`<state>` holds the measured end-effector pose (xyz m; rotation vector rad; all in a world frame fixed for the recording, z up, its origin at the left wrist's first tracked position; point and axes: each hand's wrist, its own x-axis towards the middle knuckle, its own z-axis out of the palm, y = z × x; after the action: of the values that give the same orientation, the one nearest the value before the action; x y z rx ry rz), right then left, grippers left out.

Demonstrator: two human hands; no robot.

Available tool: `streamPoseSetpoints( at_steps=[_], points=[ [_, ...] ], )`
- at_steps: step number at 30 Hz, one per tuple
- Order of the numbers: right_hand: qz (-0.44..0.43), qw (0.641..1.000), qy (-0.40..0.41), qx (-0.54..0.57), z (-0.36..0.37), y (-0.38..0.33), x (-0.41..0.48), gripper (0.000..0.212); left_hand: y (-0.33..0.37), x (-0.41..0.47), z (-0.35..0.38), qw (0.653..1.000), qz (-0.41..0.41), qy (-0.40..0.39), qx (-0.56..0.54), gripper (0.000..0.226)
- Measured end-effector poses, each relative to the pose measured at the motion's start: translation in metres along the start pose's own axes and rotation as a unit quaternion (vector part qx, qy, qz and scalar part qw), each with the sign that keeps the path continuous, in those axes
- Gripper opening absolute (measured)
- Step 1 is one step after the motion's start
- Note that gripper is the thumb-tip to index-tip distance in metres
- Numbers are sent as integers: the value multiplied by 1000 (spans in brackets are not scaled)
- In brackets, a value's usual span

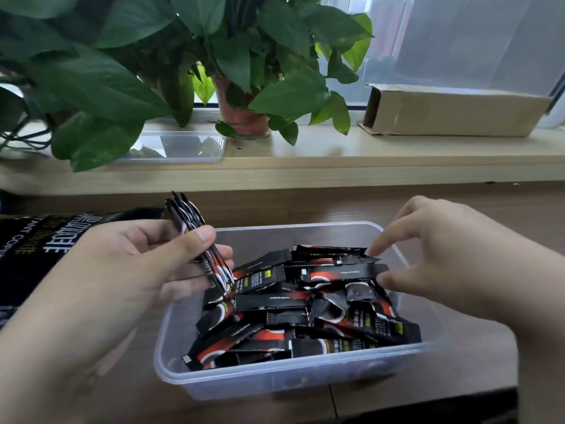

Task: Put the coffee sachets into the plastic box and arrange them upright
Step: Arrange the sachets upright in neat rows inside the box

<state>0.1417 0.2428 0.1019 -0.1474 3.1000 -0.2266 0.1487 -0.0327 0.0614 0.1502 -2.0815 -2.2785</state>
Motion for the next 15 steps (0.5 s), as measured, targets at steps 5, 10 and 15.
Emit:
streamPoseSetpoints(
  at_steps=[5,10,15],
  points=[
    [-100,994,37,26,4,-17,4,17,1,-1,2,1000,6,2,-6,30],
    [-106,994,-18,10,21,-28,13,27,3,-4,3,1000,7,7,-12,31],
    [-144,989,42,20,21,-25,15,16,7,-8,4,1000,-1,-1,-27,25]
  ],
)
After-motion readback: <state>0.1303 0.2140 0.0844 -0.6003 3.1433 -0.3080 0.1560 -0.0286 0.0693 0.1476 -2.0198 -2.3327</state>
